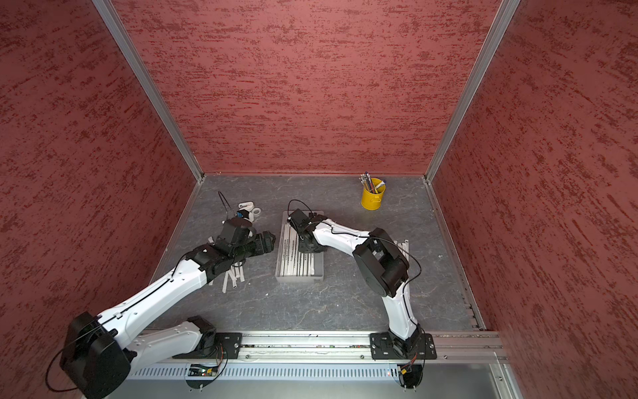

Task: Put the straws into the storage box
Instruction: Place the straw in the storage box.

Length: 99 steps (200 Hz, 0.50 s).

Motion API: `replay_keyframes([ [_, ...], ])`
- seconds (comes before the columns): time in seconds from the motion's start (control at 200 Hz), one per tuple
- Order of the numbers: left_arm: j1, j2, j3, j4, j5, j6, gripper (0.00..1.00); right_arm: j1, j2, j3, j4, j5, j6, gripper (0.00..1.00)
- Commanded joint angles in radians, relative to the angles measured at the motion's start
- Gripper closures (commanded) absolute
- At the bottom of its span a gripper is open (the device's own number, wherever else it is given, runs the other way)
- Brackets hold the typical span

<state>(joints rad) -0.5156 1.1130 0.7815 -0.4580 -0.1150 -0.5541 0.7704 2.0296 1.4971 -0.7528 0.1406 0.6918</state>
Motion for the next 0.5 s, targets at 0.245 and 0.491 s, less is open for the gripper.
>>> replay_keyframes([
  [0.245, 0.267, -0.008, 0.005, -0.274, 0.051, -0.006, 0.32, -0.005, -0.260, -0.090, 0.071, -0.064, 0.038, 0.77],
  [0.491, 0.321, 0.204, 0.049, -0.187, 0.150, 0.088, 0.51, -0.005, -0.312, -0.208, 0.106, -0.070, 0.063, 0.77],
])
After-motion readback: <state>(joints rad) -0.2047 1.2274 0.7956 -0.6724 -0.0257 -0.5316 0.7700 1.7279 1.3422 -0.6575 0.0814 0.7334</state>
